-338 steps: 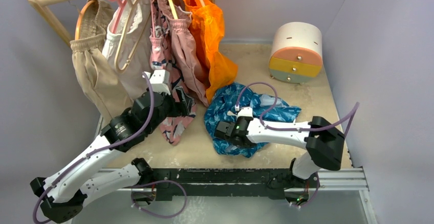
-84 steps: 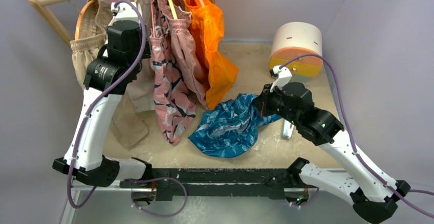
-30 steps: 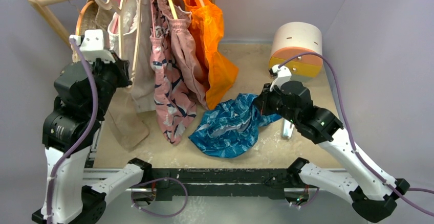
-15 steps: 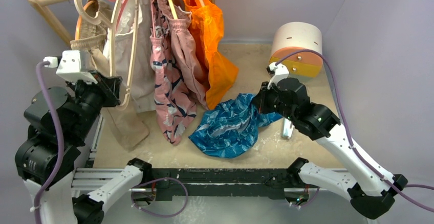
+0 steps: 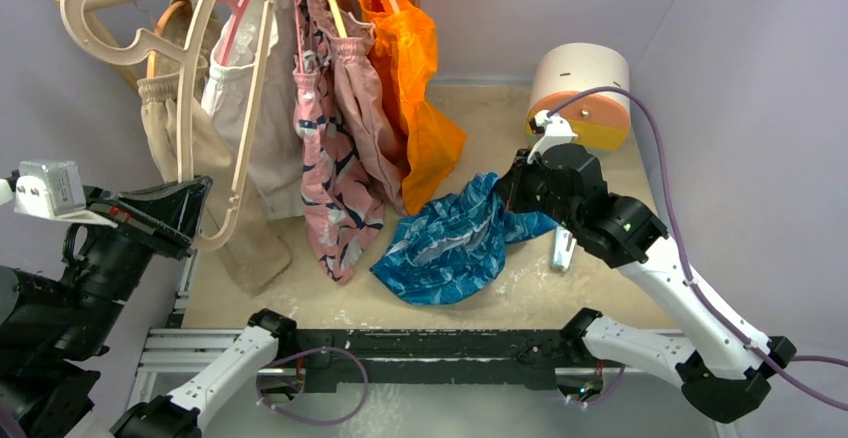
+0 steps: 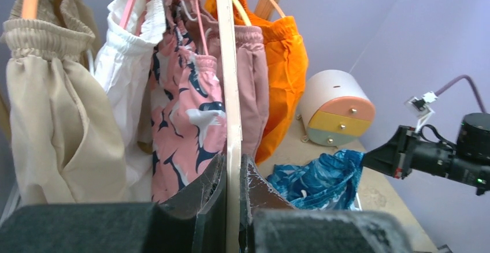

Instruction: Place the shorts on the hanger

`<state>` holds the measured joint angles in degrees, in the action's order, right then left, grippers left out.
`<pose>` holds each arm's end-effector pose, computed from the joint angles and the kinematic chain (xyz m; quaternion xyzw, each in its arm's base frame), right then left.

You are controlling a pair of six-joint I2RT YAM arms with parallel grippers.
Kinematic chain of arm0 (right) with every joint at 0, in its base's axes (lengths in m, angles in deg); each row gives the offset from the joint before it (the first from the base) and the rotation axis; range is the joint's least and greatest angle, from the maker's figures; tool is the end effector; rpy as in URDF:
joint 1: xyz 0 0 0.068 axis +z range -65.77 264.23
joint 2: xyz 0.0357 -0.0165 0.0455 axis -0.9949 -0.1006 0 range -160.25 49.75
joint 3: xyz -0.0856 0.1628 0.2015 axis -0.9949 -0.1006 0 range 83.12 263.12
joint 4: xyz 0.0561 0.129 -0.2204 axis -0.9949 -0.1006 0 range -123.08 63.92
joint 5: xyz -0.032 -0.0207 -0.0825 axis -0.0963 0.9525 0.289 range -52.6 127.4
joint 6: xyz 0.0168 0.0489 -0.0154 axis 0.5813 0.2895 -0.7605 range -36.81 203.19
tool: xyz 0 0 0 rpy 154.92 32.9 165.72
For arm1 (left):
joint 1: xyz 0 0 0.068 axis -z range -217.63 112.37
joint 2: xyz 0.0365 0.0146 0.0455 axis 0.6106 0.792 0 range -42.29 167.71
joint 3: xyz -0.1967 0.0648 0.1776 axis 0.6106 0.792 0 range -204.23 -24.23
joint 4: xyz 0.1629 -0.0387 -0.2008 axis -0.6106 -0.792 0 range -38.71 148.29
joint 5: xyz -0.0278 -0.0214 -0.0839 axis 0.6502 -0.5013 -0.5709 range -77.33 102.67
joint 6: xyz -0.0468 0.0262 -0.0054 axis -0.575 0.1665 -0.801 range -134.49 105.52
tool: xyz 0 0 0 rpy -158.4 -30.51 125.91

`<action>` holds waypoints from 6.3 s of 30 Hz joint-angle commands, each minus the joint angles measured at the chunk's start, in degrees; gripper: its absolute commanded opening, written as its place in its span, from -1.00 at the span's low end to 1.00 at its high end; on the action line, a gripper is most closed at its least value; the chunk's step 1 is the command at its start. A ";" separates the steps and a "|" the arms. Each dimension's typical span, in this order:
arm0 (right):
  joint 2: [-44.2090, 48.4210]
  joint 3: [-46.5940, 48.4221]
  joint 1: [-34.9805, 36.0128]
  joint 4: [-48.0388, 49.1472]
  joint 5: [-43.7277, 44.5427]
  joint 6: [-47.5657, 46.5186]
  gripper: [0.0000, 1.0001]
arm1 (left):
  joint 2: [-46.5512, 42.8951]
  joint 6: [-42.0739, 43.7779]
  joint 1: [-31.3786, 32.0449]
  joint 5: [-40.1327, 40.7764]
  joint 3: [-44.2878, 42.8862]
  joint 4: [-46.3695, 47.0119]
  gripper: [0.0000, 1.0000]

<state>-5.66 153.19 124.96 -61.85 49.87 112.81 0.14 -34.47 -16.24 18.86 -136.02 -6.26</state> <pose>0.1516 0.1203 0.4117 -0.0182 0.8219 0.2507 0.5111 -0.0319 0.0165 0.5512 -0.0315 0.6763 -0.2254 0.7006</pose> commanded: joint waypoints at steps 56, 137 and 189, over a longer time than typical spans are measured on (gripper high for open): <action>-17.08 22.21 -16.12 -1.41 -4.49 -1.76 -1.00 | 0.18 16.29 5.60 -40.11 38.27 9.19 -1.00; -10.26 16.95 -10.95 28.69 -50.25 1.26 0.05 | -9.75 16.50 5.61 -42.77 60.64 58.74 -1.00; -16.57 31.12 -5.26 -16.00 -50.35 -59.38 0.28 | -13.89 18.28 5.60 -50.56 66.02 66.78 -1.00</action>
<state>-22.87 185.16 119.21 -76.89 3.91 55.46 -13.63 -16.86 -10.61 -29.88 -68.44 50.65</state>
